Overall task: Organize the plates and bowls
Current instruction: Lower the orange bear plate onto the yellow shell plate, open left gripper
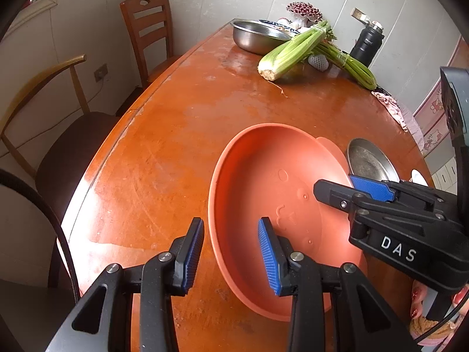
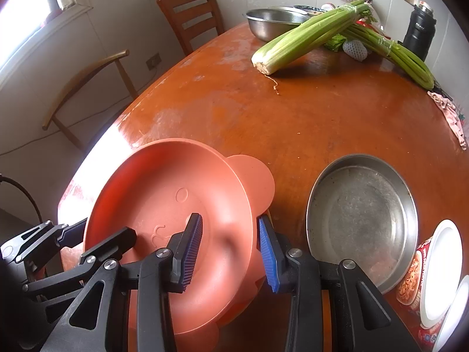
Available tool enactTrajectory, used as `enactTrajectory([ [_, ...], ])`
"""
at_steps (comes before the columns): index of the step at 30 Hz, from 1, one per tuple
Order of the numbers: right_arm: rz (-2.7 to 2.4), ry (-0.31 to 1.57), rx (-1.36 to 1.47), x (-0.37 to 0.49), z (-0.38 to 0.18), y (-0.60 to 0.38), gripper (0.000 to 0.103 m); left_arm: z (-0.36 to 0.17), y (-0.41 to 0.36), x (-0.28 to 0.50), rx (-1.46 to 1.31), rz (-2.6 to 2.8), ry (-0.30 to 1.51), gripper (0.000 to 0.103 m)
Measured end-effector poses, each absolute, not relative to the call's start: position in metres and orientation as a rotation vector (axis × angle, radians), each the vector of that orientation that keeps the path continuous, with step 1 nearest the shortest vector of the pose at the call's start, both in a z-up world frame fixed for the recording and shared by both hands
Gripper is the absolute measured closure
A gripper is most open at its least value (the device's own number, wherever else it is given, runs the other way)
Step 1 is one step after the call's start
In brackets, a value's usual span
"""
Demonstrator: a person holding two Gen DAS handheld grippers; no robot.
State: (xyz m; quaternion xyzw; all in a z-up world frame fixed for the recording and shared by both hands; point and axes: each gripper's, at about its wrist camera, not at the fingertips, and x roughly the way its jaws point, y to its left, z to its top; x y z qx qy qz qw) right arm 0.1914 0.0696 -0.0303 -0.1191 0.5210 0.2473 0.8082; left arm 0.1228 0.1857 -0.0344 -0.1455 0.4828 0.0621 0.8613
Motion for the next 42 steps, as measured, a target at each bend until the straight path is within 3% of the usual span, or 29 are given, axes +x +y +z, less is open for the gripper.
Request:
enactTrajectory([
  [21, 0.492, 1.052, -0.201, 0.187, -0.003, 0.05, 0.057, -0.03, 0.183, 0.12, -0.28, 0.141, 1.008, 0.061],
  [29, 0.516, 1.018, -0.146, 0.177, 0.018, 0.038, 0.055, -0.001, 0.174, 0.111, -0.26, 0.114, 0.941, 0.047],
  [42, 0.499, 0.969, -0.075, 0.16, 0.046, -0.005, 0.051, 0.026, 0.141, 0.109, -0.202, 0.067, 0.893, 0.045],
])
